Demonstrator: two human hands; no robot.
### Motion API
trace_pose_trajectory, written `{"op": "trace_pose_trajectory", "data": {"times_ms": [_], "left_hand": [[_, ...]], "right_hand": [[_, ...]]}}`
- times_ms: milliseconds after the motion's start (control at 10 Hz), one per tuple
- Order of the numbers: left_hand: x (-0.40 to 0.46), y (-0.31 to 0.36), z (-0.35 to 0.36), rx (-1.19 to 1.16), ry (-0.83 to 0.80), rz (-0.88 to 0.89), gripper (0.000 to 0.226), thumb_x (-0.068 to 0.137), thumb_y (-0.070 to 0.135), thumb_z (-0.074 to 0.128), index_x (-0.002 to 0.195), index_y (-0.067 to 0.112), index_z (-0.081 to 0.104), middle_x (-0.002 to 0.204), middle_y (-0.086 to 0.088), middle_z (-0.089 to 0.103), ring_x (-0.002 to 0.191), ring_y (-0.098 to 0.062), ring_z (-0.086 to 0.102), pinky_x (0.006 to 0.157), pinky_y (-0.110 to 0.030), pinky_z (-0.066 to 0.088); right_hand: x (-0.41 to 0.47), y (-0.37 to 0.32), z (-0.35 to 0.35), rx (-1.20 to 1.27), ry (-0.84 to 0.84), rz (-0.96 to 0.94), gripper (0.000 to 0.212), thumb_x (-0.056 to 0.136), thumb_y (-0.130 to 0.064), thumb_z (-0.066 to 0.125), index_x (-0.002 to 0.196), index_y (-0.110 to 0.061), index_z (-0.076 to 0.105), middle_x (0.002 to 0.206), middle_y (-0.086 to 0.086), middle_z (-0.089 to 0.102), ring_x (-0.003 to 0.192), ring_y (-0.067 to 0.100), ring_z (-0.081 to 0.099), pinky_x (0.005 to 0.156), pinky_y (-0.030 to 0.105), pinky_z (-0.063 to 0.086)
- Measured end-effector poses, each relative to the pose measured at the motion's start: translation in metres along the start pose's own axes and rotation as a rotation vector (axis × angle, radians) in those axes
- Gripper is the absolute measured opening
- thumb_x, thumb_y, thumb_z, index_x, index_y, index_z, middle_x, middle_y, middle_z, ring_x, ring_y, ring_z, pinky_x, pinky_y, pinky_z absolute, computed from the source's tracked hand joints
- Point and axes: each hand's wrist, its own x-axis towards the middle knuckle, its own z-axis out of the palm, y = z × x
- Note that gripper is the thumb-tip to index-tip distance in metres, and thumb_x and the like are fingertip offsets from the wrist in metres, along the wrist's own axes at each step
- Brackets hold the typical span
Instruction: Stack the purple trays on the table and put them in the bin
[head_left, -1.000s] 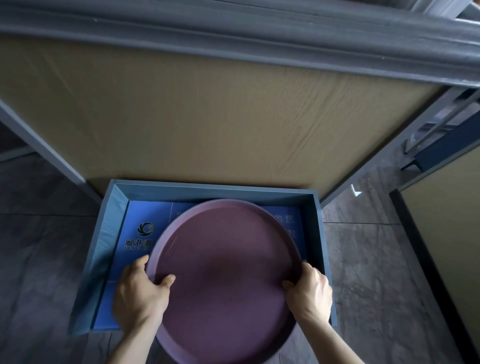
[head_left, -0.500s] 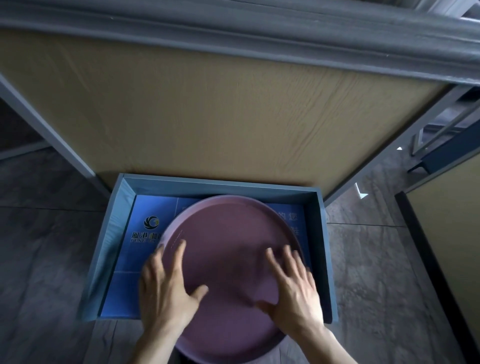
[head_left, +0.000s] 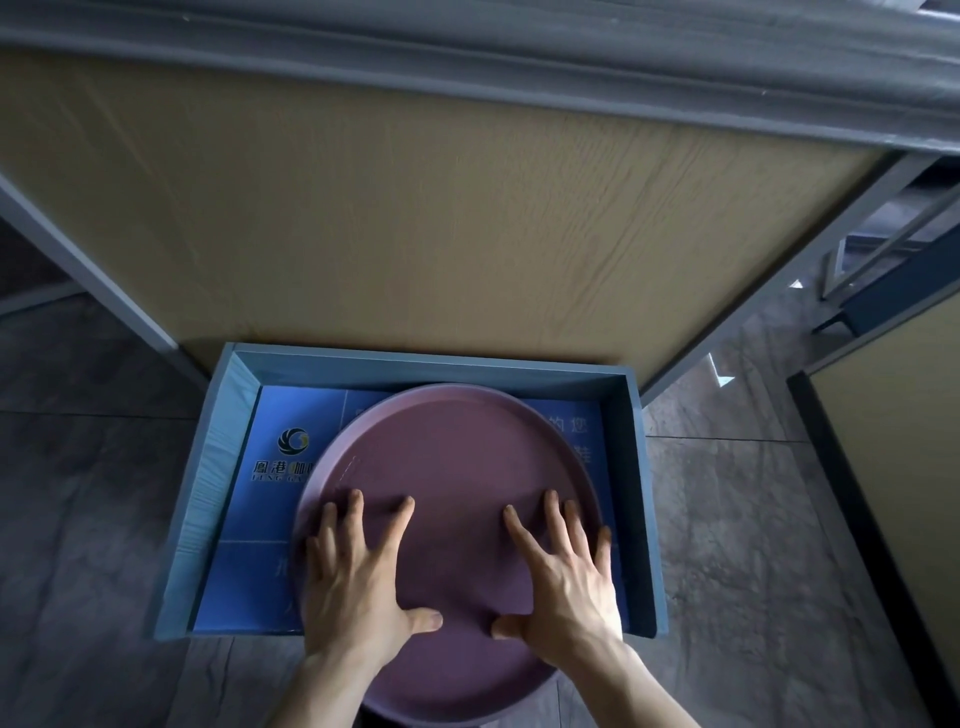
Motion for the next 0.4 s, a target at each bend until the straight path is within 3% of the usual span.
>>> {"op": "trace_pose_trajectory", "data": {"times_ms": [200, 400], "left_hand": [[0.000, 0.007, -0.017, 0.006, -0.101, 0.005, 0.128, 0.048, 0.080, 0.071, 0.152, 0.049, 0.004, 0.166, -0.014, 0.000, 0.150, -0.041, 0.005, 0.120, -0.050, 0.015], [-0.004, 0.012, -0.060, 0.073, -0.103, 0.059, 0.114, 0.063, 0.081, 0.060, 0.155, 0.039, 0.009, 0.164, -0.009, 0.018, 0.151, -0.030, 0.017, 0.122, -0.045, 0.015]], "right_hand": [[-0.002, -0.002, -0.003, -0.013, -0.041, -0.010, 0.123, 0.066, -0.067, 0.074, 0.152, -0.048, -0.012, 0.164, 0.007, -0.027, 0.152, 0.030, -0.021, 0.121, 0.059, -0.007], [-0.011, -0.006, -0.043, 0.086, -0.089, -0.015, 0.106, 0.073, -0.073, 0.063, 0.156, -0.043, 0.004, 0.168, 0.006, -0.005, 0.155, 0.030, -0.001, 0.125, 0.050, 0.004]]}}
